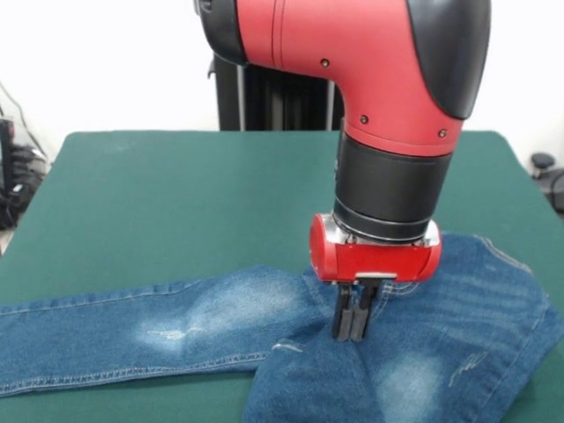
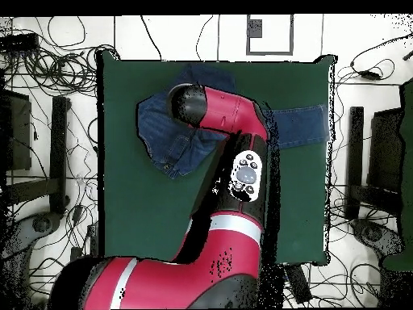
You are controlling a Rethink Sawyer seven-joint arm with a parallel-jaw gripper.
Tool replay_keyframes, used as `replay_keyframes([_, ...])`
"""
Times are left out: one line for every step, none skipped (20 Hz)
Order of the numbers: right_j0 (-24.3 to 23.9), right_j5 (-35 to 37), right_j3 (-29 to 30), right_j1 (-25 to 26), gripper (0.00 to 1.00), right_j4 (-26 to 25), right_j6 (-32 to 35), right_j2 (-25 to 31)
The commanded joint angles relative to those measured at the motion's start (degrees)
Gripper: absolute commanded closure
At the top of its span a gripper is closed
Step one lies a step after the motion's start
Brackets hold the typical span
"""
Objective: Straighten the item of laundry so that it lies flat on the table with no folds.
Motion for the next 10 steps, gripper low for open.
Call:
replay_keyframes([0.9,2.4,-0.5,3.5,1.00,-2.8,7.8,3.0])
replay_keyframes([1.0,2.8,-1.5,3.9,1.00,-3.0,7.8,2.8])
replay_keyframes([0.9,3.0,-2.8,4.4,1.00,-3.2,7.7,2.7])
replay_keyframes([0.9,3.3,-4.5,5.2,1.00,-3.5,7.6,2.4])
replay_keyframes([0.8,4.4,-7.0,6.4,1.00,-3.6,7.3,2.2])
replay_keyframes([0.7,5.5,-9.5,7.6,1.00,-3.8,6.9,2.0])
replay_keyframes([0.6,6.9,-12.6,9.1,1.00,-3.9,6.5,1.7])
replay_keyframes([0.6,8.3,-15.7,10.6,1.00,-4.0,6.2,1.5])
replay_keyframes([0.3,9.4,-18.5,12.0,1.00,-3.7,5.9,1.5])
replay_keyframes([0.1,10.5,-21.3,13.3,1.00,-3.5,5.7,1.5])
